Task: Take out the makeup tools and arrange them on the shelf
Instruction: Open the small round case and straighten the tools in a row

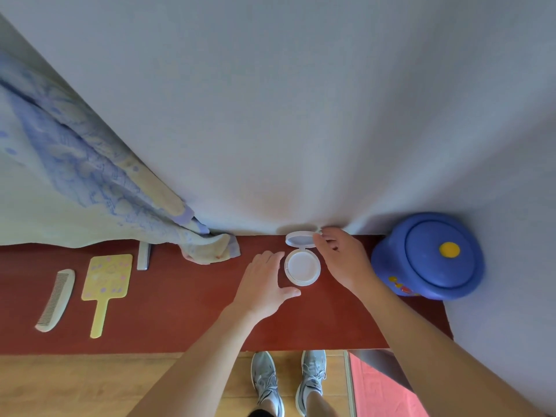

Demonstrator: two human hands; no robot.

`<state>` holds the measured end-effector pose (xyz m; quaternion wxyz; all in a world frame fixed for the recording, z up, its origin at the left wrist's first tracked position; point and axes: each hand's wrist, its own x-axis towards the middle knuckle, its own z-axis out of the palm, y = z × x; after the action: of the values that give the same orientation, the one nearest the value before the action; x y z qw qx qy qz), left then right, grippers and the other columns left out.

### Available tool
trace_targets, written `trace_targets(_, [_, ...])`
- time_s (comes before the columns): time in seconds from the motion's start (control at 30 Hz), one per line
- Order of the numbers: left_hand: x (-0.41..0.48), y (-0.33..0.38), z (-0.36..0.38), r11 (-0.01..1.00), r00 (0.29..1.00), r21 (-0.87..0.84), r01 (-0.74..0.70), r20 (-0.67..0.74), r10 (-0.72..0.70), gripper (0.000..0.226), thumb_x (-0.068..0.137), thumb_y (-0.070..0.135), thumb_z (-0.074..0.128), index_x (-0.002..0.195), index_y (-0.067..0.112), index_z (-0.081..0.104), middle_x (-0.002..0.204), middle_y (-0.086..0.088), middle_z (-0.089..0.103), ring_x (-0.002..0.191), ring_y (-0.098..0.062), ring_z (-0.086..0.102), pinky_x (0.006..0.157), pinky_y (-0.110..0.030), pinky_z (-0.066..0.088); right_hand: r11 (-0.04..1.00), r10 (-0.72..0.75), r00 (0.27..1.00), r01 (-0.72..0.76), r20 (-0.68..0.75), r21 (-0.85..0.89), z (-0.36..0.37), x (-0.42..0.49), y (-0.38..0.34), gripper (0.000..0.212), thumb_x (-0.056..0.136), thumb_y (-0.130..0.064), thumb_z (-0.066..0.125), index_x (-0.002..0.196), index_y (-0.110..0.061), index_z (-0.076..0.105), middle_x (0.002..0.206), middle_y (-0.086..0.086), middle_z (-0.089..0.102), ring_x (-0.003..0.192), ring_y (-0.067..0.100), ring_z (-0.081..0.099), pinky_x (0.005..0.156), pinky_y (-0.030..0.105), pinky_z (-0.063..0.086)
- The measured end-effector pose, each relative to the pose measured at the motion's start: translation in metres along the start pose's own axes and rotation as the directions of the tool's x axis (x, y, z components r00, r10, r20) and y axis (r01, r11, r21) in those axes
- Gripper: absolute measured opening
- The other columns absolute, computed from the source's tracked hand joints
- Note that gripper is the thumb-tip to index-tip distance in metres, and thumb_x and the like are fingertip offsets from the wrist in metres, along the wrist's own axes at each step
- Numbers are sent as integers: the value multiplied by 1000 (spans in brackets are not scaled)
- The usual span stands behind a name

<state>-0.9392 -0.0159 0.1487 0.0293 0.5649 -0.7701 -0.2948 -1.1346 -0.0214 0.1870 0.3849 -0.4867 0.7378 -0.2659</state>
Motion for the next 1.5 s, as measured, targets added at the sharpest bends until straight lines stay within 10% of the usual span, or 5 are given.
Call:
trace_targets(0.27, [-18, -1, -36, 999, 999, 30, -18, -31, 19, 73, 90, 60, 55, 146, 18, 37, 140, 0, 47, 127, -19, 47, 106, -34, 41, 993, 5, 1000, -7, -19, -116, -9, -32, -16, 63, 85, -59, 55, 137, -23, 46, 128, -8, 53, 91, 3, 61, 85, 30, 50])
trace_targets(0.77, [-84, 8, -128, 983, 988, 181, -38, -141, 64, 44, 103, 40, 34, 132, 12, 51, 127, -3, 56, 122, -25, 51, 99, -39, 45, 750, -278, 950, 122, -143, -650, -39, -133, -80, 43, 97, -38, 46, 128, -9, 54, 129, 6, 55, 122, 24, 45, 103, 35, 37])
trace_targets(0.93, [-110, 16, -153, 981, 971, 186, -62, -215, 102, 49, 105, 36, 33, 147, 12, 40, 152, -5, 42, 141, -22, 36, 113, -38, 33, 744, -316, 930, 119, -190, -658, -47, -151, -90, 45, 98, -31, 47, 135, -6, 51, 140, 9, 50, 130, 27, 42, 108, 39, 33])
trace_targets(1.13, [-138, 21, -161, 972, 933, 225, -61, -334, 136, 63, 95, 43, 18, 123, 6, 60, 123, -11, 62, 118, -28, 55, 98, -44, 46, 717, -437, 857, 148, -274, -681, -52, -167, -81, 31, 79, -17, 73, 104, 1, 68, 103, 15, 68, 95, 35, 64, 84, 43, 53])
trace_targets(1.5, [-188, 45, -150, 958, 924, 286, 3, -368, 106, 30, 99, 26, 43, 122, 15, 58, 109, 1, 61, 102, -22, 59, 82, -38, 50, 718, -440, 884, 242, -156, -652, -68, -197, -66, 41, 92, -29, 48, 122, -4, 60, 122, 11, 61, 116, 32, 55, 100, 44, 45])
